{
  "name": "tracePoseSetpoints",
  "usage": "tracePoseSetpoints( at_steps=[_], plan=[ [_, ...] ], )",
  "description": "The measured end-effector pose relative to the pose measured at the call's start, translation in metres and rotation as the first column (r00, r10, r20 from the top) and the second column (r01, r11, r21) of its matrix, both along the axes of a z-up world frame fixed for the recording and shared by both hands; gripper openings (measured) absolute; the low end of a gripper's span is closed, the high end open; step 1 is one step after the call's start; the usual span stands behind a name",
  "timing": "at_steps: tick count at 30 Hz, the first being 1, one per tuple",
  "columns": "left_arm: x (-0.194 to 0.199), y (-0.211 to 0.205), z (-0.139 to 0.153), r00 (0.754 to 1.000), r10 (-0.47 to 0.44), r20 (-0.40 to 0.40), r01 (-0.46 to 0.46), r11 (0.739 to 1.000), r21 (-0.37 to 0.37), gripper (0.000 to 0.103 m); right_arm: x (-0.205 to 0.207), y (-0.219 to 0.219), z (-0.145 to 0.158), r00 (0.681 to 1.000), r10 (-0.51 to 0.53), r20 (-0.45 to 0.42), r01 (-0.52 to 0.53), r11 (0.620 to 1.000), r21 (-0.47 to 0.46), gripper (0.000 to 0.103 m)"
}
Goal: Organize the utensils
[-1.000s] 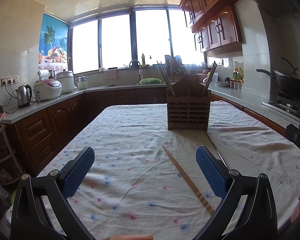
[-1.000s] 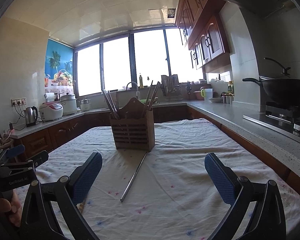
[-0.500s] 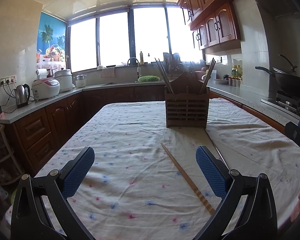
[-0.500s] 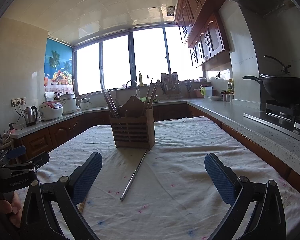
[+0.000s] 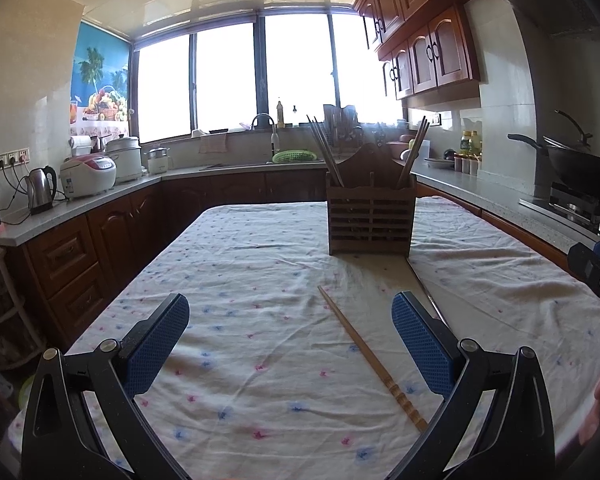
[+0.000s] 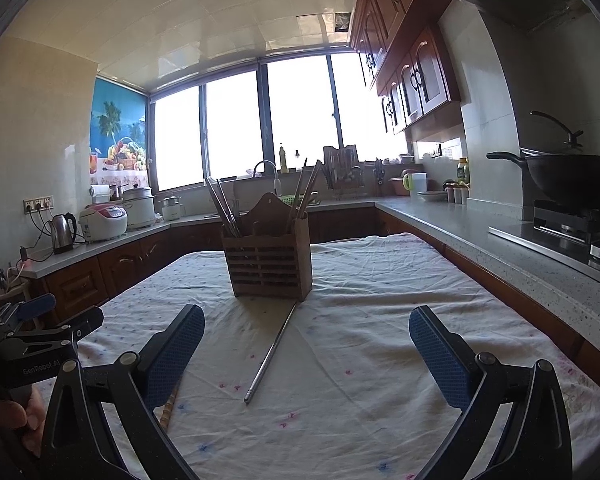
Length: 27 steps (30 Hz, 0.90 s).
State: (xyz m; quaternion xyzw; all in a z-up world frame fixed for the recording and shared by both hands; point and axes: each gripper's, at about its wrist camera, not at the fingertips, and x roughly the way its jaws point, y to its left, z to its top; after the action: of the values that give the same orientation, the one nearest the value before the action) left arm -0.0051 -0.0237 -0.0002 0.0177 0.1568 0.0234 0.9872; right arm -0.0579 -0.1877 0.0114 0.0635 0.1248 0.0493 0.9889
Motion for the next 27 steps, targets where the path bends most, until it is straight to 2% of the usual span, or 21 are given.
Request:
tracePoseSetpoints(
  at_steps=[27],
  plan=[
    [0.0038,-0.0026,-0.0005,1.000,-0.017,-0.010,0.017,1.000,-0.001,0.103,0.0026,0.0032,0.0009,1.000,0.003,-0.011,-0.003,1.000,0.011,0.103]
  ],
)
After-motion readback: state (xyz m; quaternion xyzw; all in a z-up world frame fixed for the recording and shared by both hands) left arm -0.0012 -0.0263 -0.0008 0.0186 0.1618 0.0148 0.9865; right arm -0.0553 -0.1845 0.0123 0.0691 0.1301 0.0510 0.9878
